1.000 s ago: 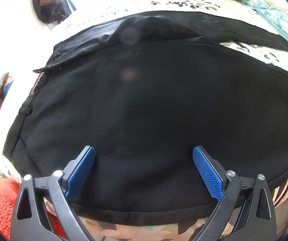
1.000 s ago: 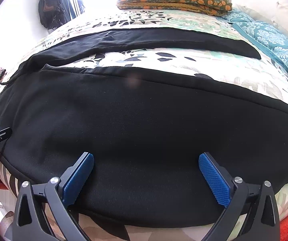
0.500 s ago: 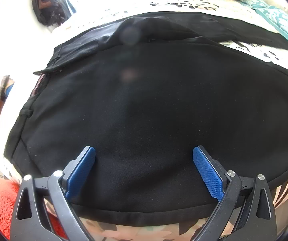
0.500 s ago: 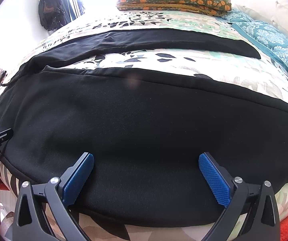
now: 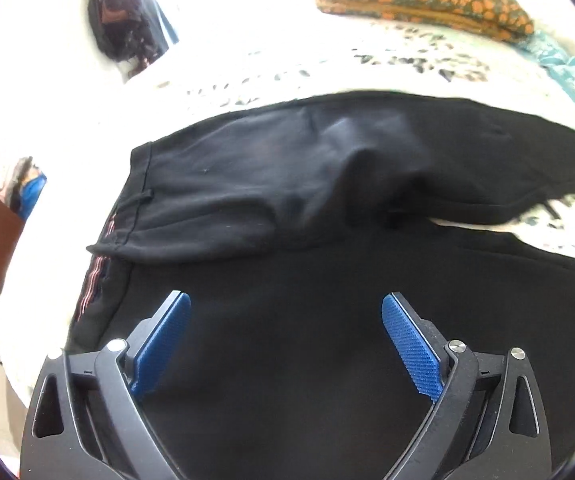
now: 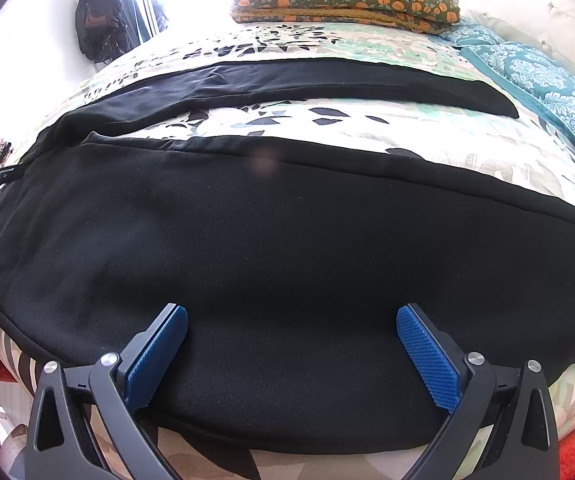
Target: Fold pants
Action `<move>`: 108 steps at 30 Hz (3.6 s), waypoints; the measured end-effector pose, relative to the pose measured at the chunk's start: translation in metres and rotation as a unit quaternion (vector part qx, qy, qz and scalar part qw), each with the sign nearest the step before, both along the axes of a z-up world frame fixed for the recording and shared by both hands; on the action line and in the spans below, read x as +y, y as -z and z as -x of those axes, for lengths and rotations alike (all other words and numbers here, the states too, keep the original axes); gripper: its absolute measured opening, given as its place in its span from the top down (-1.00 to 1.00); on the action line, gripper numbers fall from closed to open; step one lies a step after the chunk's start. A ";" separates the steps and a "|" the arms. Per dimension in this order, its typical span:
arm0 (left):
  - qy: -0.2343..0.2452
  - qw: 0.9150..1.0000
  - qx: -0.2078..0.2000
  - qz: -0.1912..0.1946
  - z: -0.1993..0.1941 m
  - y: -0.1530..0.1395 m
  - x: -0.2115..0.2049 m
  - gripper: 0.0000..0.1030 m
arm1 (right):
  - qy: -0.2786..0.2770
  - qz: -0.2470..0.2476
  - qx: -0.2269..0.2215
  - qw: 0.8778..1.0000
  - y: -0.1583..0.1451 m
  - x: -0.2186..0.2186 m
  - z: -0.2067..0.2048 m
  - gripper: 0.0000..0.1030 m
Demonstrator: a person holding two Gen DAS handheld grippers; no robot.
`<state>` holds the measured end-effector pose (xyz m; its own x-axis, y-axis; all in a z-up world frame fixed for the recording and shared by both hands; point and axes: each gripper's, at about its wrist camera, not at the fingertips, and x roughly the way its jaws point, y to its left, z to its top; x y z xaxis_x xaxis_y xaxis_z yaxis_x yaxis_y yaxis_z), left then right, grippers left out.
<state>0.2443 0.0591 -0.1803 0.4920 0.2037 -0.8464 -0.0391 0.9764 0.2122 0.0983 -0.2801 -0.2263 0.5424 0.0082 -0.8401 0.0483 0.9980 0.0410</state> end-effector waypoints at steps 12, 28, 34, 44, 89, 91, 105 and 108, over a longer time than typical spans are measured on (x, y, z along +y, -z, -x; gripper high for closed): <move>-0.010 0.997 -0.029 0.070 -0.009 0.023 0.034 -0.97 | 0.000 0.002 0.000 1.000 0.001 0.000 -0.001 -1.00; -0.011 0.996 -0.027 0.081 -0.007 0.024 0.039 -0.97 | 0.002 0.007 -0.012 1.000 0.002 0.001 0.000 -1.00; -0.011 0.996 -0.027 0.080 -0.007 0.023 0.040 -0.97 | 0.003 0.007 -0.014 1.000 0.002 0.001 0.000 -1.00; -0.011 0.996 -0.027 0.081 -0.007 0.024 0.039 -0.97 | 0.001 0.006 -0.015 1.000 0.002 0.001 0.001 -1.00; -0.011 0.996 -0.027 0.081 -0.007 0.023 0.039 -0.97 | 0.000 0.008 -0.020 1.000 0.002 0.000 0.002 -1.00; -0.011 0.996 -0.027 0.081 -0.007 0.023 0.039 -0.97 | 0.001 0.008 -0.021 1.000 0.002 0.000 0.002 -1.00; -0.011 0.996 -0.027 0.081 -0.006 0.023 0.039 -0.97 | 0.001 0.009 -0.022 1.000 0.002 0.002 0.002 -1.00; -0.011 0.996 -0.027 0.081 -0.007 0.023 0.039 -0.97 | 0.001 0.010 -0.022 1.000 0.002 0.002 0.002 -1.00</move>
